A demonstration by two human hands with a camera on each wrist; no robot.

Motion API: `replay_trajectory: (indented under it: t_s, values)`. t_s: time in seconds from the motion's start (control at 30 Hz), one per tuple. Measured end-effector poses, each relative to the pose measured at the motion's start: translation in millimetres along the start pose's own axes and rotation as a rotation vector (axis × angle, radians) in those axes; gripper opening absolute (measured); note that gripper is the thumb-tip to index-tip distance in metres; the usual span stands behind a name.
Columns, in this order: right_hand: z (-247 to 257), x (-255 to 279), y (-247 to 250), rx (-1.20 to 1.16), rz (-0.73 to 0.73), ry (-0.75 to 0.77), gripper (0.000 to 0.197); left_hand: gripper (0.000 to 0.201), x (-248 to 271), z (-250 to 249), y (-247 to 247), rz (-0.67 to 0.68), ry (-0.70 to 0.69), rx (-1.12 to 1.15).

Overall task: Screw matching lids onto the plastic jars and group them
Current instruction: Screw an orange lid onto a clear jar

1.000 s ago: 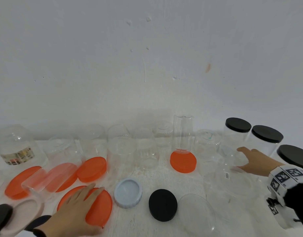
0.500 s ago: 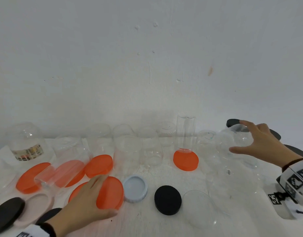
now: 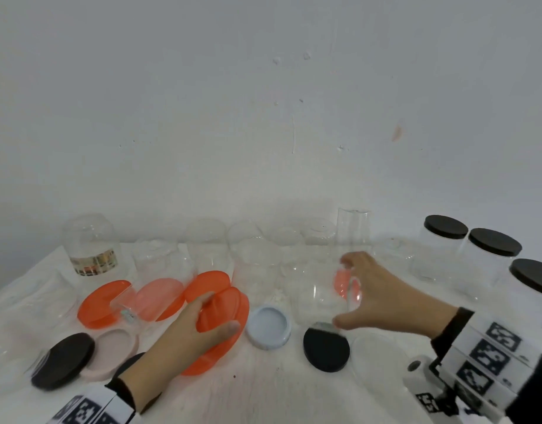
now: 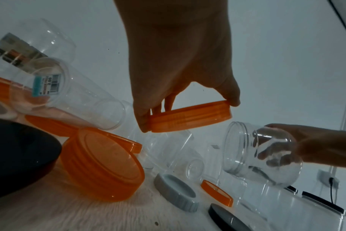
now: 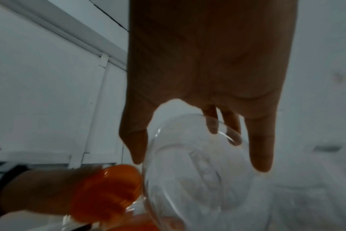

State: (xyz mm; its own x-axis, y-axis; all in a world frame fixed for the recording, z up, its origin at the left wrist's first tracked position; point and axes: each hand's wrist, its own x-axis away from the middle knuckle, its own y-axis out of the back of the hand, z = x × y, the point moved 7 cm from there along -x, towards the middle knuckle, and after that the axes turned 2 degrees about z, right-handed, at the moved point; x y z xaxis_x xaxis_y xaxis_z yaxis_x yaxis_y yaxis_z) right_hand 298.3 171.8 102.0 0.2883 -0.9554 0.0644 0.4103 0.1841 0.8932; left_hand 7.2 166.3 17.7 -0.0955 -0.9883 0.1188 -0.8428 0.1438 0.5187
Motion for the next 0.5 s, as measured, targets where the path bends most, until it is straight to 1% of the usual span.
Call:
replay_trajectory:
  t_s: [0.07,0.1,0.17,0.27,0.37,0.5]
  values:
    - [12,1,-26,-0.013,0.063,0.022,0.105,0.105,2,3,3,-0.01,-0.001,0.02]
    - [16,1,-37,-0.027,0.086,0.028,0.104,0.104,4,4,4,-0.011,-0.001,0.036]
    - [24,3,-57,-0.067,0.12,0.032,0.104,0.105,7,7,6,-0.009,0.0,0.072]
    - [31,3,-81,-0.12,0.169,0.023,0.105,0.101,14,8,7,-0.007,0.0,0.108]
    - [33,3,-101,-0.153,0.215,-0.014,0.106,0.101,19,9,7,0.002,0.003,0.121]
    - [31,-1,-129,-0.239,0.316,-0.066,0.106,0.101,21,7,4,0.018,0.001,0.13]
